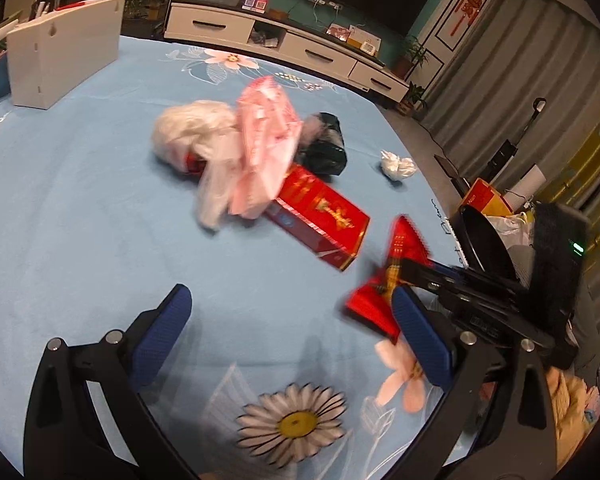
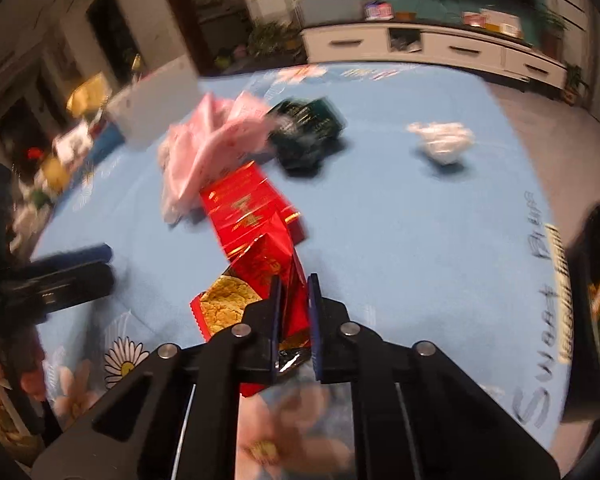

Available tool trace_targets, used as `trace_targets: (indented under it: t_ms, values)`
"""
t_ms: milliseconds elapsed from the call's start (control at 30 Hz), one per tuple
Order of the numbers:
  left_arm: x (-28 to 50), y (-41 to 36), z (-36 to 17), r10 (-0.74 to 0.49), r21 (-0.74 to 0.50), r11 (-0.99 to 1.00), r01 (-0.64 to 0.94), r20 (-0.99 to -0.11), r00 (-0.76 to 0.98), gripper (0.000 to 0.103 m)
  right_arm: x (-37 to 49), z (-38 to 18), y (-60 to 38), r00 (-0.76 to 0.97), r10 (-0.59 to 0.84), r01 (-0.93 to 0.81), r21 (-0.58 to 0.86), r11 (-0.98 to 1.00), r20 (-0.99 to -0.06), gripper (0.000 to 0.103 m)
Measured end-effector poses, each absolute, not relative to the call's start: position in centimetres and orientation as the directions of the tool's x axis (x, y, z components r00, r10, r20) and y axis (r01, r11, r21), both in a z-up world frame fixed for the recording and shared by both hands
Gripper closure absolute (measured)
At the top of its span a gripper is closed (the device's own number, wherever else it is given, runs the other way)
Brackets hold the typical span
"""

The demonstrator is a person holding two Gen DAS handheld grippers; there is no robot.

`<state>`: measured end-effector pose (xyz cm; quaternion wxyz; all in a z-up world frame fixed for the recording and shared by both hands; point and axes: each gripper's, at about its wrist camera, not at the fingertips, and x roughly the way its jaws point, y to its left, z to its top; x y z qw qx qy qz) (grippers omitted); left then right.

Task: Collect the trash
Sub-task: 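Grasp the red wrapper with the right tool while the left grasps the red box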

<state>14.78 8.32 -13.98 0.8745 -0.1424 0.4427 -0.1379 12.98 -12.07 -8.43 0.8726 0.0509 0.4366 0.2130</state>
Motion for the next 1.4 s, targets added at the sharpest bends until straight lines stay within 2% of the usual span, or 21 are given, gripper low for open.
trace_targets:
  t_ms: [133,300,600,767,833,867,900,1133,1400]
  values:
    - [16.3,5.6,-13.8,-0.336,-0.348,0.933,0.091,-0.757,0.56,0.003,10.9,-6.7,-16.9,0.597,0.422,-0.251,0.34,0.906,-0.683,0.09]
    - [19.1,2.2,-14.1,-0.223,-0.281,0.959,-0.02,-0.801,0.556,0.003,8.7,-5.3,-21.9,0.665,0.421,-0.197,0.4,0.895,-0.616,0.09]
    - [22.4,-1.6,-15.5,0.014,-0.096,0.98,-0.177,-0.845,0.535,0.003,7.4,-5.2,-25.4,0.694,0.462,-0.204,0.464,0.862,-0.553,0.09]
    - [23.7,-2.8,-16.4,0.095,-0.025,0.974,-0.224,-0.857,0.507,0.004,7.2,-5.6,-26.7,0.701,0.481,-0.199,0.503,0.841,-0.527,0.09]
    - [23.9,-3.0,-16.6,0.115,-0.009,0.971,-0.238,-0.857,0.503,0.007,7.0,-5.8,-27.3,0.706,0.482,-0.193,0.514,0.836,-0.519,0.09]
    - [23.9,-3.2,-16.6,0.132,0.008,0.97,-0.242,-0.856,0.5,0.015,7.0,-5.8,-27.5,0.706,0.483,-0.192,0.517,0.834,-0.517,0.09]
    - [23.8,-3.3,-16.7,0.133,0.012,0.972,-0.236,-0.854,0.503,0.022,6.9,-5.9,-27.7,0.708,0.483,-0.19,0.52,0.833,-0.515,0.09]
    - [22.3,-2.5,-16.5,0.04,-0.07,0.98,-0.187,-0.849,0.527,0.024,6.1,-5.3,-27.7,0.716,0.477,-0.198,0.507,0.839,-0.509,0.09]
    - [17.4,-1.3,-14.8,-0.109,-0.137,0.991,-0.004,-0.804,0.585,0.024,5.5,-4.6,-26.8,0.716,0.464,-0.19,0.493,0.849,-0.522,0.09]
